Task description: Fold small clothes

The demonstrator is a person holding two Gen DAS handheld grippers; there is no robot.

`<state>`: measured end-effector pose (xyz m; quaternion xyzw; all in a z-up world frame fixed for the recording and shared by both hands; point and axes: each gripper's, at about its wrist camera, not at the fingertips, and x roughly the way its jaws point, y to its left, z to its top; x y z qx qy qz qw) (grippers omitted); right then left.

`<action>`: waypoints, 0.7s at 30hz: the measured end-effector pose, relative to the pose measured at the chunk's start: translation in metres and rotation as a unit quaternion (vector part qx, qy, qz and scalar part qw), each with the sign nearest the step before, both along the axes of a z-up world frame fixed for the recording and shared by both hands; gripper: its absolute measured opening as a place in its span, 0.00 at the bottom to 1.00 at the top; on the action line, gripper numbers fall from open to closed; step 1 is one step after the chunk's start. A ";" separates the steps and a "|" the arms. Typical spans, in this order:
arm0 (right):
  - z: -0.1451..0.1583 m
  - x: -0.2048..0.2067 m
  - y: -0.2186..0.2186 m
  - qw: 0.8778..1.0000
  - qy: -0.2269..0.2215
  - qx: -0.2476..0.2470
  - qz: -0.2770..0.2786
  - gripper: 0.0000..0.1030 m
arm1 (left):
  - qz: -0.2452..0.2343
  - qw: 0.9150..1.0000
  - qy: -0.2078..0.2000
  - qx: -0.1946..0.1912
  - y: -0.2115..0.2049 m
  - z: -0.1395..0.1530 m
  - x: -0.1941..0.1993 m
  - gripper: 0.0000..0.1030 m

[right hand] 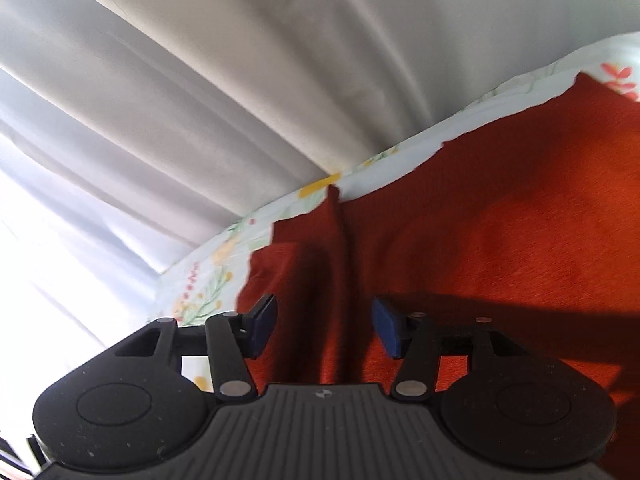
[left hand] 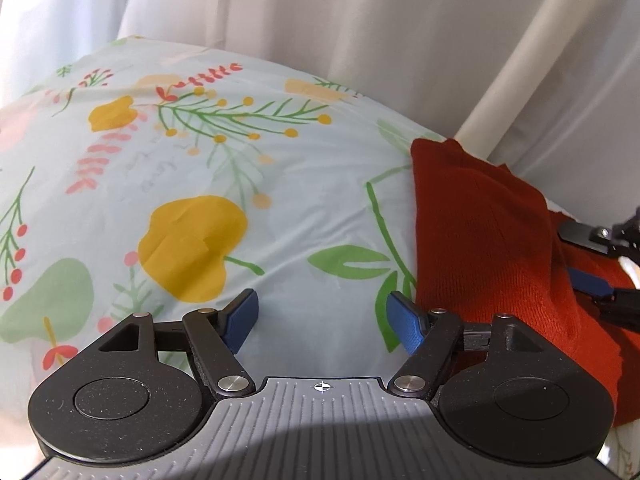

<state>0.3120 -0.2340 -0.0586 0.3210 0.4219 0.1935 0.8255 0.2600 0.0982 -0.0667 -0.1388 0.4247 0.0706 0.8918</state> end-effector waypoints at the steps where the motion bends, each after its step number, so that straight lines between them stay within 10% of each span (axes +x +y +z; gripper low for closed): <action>1: -0.003 0.003 0.003 1.000 0.007 0.003 0.007 0.51 | -0.002 1.000 0.001 0.004 -0.002 0.000 0.001 0.75; 9: -0.005 0.022 0.028 0.998 -0.004 0.030 0.050 0.48 | -0.015 1.000 0.007 0.027 -0.012 -0.002 0.004 0.78; 15: -0.009 0.026 0.044 0.998 -0.005 -0.029 0.060 0.14 | -0.023 0.999 0.010 0.026 -0.016 0.000 0.005 0.78; 21: 0.037 -0.013 0.073 0.960 -0.154 -0.226 0.058 0.10 | -0.046 0.998 -0.030 0.011 -0.027 0.018 0.003 0.78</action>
